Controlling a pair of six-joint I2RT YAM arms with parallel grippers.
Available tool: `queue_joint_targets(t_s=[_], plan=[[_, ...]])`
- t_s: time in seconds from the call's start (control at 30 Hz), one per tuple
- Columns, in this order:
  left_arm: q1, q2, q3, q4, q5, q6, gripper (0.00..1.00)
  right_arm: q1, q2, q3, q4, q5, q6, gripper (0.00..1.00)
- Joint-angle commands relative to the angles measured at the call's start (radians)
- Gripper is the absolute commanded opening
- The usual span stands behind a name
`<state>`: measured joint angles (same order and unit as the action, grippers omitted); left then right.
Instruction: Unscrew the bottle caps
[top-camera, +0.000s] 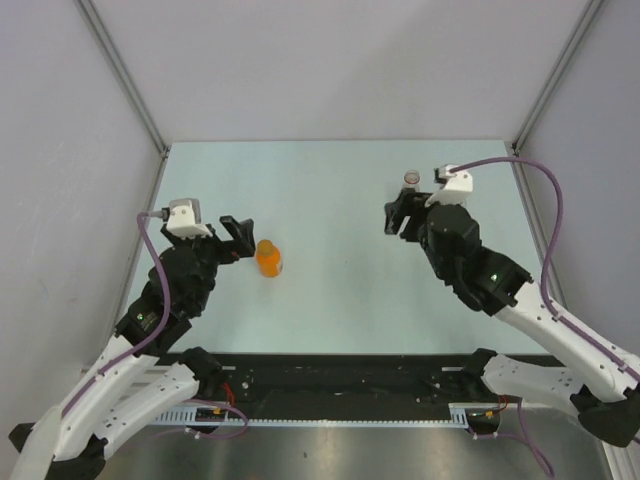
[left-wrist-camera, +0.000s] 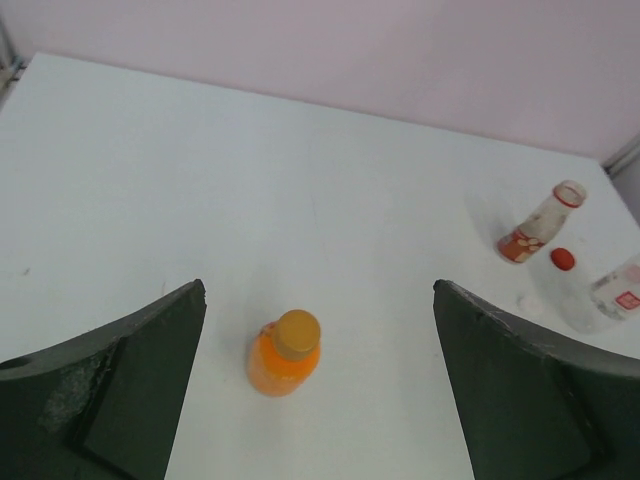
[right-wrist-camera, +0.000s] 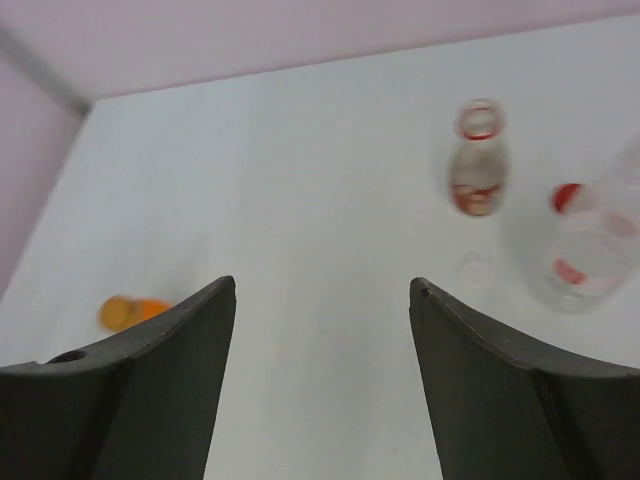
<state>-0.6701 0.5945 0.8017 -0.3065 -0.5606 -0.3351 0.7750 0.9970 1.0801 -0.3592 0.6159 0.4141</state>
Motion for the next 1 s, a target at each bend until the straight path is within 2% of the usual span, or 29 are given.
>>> queue_joint_targets(t_s=[0.0,0.1,0.13,0.17,0.23,0.3,0.4,0.57,0.7,0.97], plan=[[0.104,0.051,0.091,-0.167,-0.056,-0.097,1.0,0.202,0.102,0.02,0.086,-0.103,-0.033,0.73],[0.207,0.071,0.087,-0.227,0.053,-0.162,1.0,0.291,0.21,0.014,0.21,-0.142,-0.093,0.72],[0.237,0.074,0.08,-0.241,0.086,-0.186,1.0,0.299,0.285,0.014,0.277,-0.159,-0.116,0.72],[0.307,0.082,0.068,-0.249,0.178,-0.199,1.0,0.302,0.316,0.014,0.313,-0.179,-0.118,0.72],[0.395,0.119,0.054,-0.279,0.25,-0.238,1.0,0.287,0.4,0.015,0.438,-0.295,-0.124,0.73],[0.415,0.128,0.045,-0.302,0.289,-0.287,1.0,0.255,0.445,0.015,0.547,-0.428,-0.106,0.74],[0.455,0.108,0.008,-0.312,0.318,-0.355,1.0,0.231,0.528,0.026,0.659,-0.528,-0.075,0.76],[0.46,0.039,-0.022,-0.341,0.277,-0.406,1.0,0.251,0.693,0.102,0.75,-0.539,-0.109,0.77],[0.46,0.011,-0.016,-0.385,0.234,-0.378,1.0,0.264,0.811,0.181,0.752,-0.536,-0.126,0.78],[0.46,-0.028,-0.048,-0.408,0.215,-0.374,1.0,0.28,0.953,0.273,0.741,-0.398,-0.141,0.77]])
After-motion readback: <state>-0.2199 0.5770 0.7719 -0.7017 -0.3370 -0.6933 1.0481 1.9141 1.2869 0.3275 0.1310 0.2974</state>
